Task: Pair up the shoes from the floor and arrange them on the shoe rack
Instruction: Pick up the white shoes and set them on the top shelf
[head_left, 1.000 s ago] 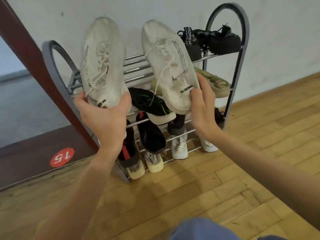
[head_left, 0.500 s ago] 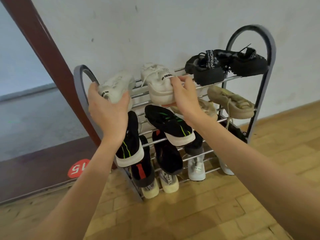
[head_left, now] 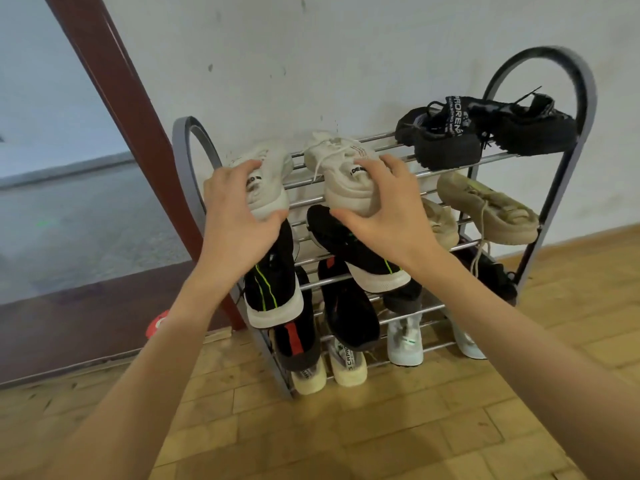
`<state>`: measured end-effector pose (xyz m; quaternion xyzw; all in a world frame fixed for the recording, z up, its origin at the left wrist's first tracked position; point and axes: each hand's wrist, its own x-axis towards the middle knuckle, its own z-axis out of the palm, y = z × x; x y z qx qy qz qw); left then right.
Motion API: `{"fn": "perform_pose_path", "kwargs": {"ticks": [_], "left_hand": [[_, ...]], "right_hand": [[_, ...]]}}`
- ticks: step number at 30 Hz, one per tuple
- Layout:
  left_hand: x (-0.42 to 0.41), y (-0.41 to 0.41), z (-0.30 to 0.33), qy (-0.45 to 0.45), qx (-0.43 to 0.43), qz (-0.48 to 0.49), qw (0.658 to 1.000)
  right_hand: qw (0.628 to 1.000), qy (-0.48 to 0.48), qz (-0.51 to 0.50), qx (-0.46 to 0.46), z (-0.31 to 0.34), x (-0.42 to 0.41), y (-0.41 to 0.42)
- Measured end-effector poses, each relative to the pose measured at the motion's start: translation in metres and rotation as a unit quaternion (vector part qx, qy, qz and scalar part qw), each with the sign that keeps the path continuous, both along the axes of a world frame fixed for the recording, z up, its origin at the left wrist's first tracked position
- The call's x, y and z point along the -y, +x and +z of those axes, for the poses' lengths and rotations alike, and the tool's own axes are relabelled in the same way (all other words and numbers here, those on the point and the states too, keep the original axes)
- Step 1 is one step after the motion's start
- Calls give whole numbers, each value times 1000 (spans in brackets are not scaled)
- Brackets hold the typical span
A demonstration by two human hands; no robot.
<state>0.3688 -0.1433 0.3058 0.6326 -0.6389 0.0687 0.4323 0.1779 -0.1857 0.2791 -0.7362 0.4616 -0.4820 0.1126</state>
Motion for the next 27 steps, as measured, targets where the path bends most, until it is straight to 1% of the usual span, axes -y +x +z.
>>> {"fn": "perform_pose_path", "kwargs": {"ticks": [4,7,9,13,15,18,23,27], "left_hand": [[7,-13,-11,-63,-21,44,997],[19,-15,-9,-82,-56,60,993],[27,-14,-4,-70,-70,50,994],[27,2,2,-30,-46,0,998],[20,15,4,-5,-51,-31,998],[14,32,4,27,-45,-62,997],[13,29,-2,-10,-68,-66,995],[13,26,-3,-30,-39,-58,997]], "right_hand": [[999,4,9,39,-1,5,0],[999,-23,27,29,-1,6,7],[999,-19,34,24,4,12,13],[999,-3,29,28,16,28,26],[999,6,33,28,15,33,30],[999,18,48,8,9,35,36],[998,-4,56,-19,15,38,41],[998,-15,57,-38,19,34,41]]}}
